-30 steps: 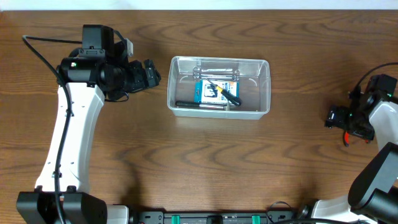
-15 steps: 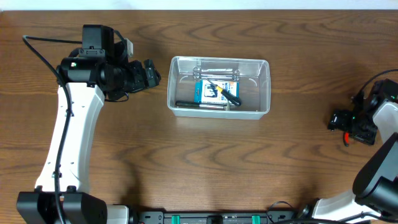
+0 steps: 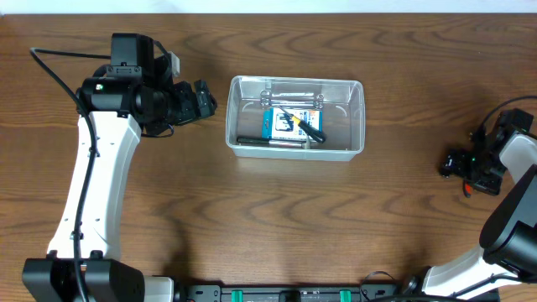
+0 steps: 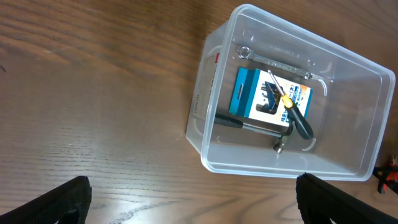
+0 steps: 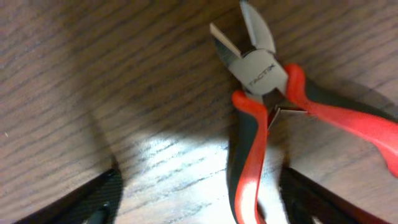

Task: Pack container
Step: 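Move right gripper to the red-handled pliers and grasp them, then carry the pliers into the container and release them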

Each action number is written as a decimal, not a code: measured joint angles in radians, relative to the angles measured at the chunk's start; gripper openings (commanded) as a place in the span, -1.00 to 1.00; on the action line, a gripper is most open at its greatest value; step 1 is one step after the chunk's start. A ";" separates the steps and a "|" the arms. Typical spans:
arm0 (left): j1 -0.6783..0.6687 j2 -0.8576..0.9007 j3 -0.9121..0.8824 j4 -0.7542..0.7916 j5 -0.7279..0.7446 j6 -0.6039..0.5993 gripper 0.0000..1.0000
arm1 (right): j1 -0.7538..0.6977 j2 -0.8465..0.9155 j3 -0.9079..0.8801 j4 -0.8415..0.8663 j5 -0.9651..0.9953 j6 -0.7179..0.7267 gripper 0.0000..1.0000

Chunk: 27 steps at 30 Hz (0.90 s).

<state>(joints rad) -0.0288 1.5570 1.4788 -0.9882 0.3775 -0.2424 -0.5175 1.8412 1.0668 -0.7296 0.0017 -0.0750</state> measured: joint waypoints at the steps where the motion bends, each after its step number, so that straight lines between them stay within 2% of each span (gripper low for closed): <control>1: 0.000 0.000 0.000 0.000 0.000 0.000 0.96 | 0.000 0.000 0.000 0.005 -0.001 -0.002 0.18; 3: 0.000 0.000 0.000 0.000 0.000 0.000 0.96 | 0.000 0.001 0.000 0.011 -0.002 -0.003 -0.15; 11: 0.000 0.000 0.000 0.000 0.000 0.000 0.96 | 0.000 0.002 0.001 0.012 0.000 0.019 -0.76; 14: 0.000 0.000 0.000 0.000 0.000 0.000 0.96 | 0.000 0.002 0.005 0.005 0.001 0.027 -0.90; 16: 0.000 0.000 0.000 0.000 0.000 0.000 0.96 | -0.001 0.002 0.006 0.002 0.000 0.031 -0.97; 20: 0.000 0.000 0.000 0.000 0.000 0.000 0.96 | -0.004 0.005 0.013 -0.015 -0.012 0.031 -0.98; 27: 0.000 0.000 0.000 0.000 0.000 0.000 0.96 | -0.005 0.035 0.097 -0.158 -0.051 0.031 -0.97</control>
<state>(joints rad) -0.0288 1.5570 1.4788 -0.9882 0.3775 -0.2424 -0.5224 1.8763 1.1641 -0.8875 -0.0498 -0.0437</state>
